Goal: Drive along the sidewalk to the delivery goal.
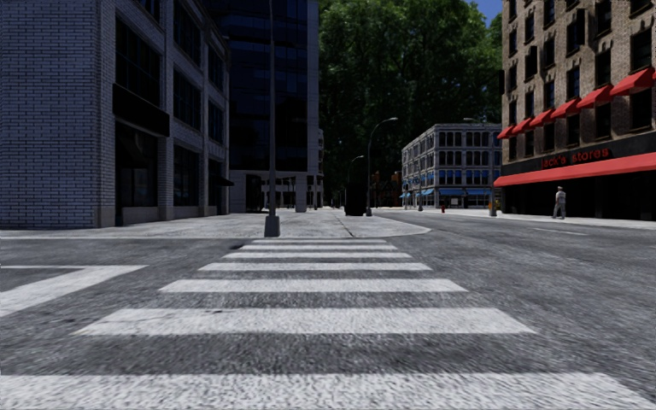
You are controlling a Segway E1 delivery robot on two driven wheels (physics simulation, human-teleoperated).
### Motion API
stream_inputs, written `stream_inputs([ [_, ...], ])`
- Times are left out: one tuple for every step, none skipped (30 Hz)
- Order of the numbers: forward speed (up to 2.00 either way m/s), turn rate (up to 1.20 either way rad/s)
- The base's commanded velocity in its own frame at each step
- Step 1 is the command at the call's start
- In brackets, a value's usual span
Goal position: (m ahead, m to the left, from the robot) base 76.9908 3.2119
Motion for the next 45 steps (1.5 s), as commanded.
stream_inputs([
  [2.0,0.0],
  [2.0,0.0],
  [2.0,0.0],
  [2.0,0.0],
  [1.98,0.0],
  [1.75,0.0],
  [1.75,0.0],
  [1.56,0.0],
  [1.42,0.0],
  [1.36,0.0],
  [1.36,0.0],
  [1.32,0.0],
  [1.28,0.0],
  [1.26,0.0],
  [1.26,0.0],
  [1.26,0.0],
  [1.26,0.0],
  [1.26,0.0],
  [1.26,0.0],
  [1.26,0.0],
  [1.26,0.0],
  [1.26,0.0],
  [1.26,0.0],
  [1.26,0.0],
  [1.26,0.0],
  [1.26,0.0],
  [1.26,0.0],
  [1.26,0.0],
  [1.26,0.0],
  [1.26,0.0],
  [1.26,0.0],
  [1.26,0.0],
  [1.26,0.0],
  [1.26,0.0],
  [1.26,0.0],
  [1.26,0.0],
  [1.26,0.0],
  [1.27,0.0],
  [2.0,0.0],
  [2.0,0.0],
  [2.0,0.0],
  [2.0,0.0],
  [2.0,0.0],
  [2.0,0.0],
  [2.0,0.0],
])
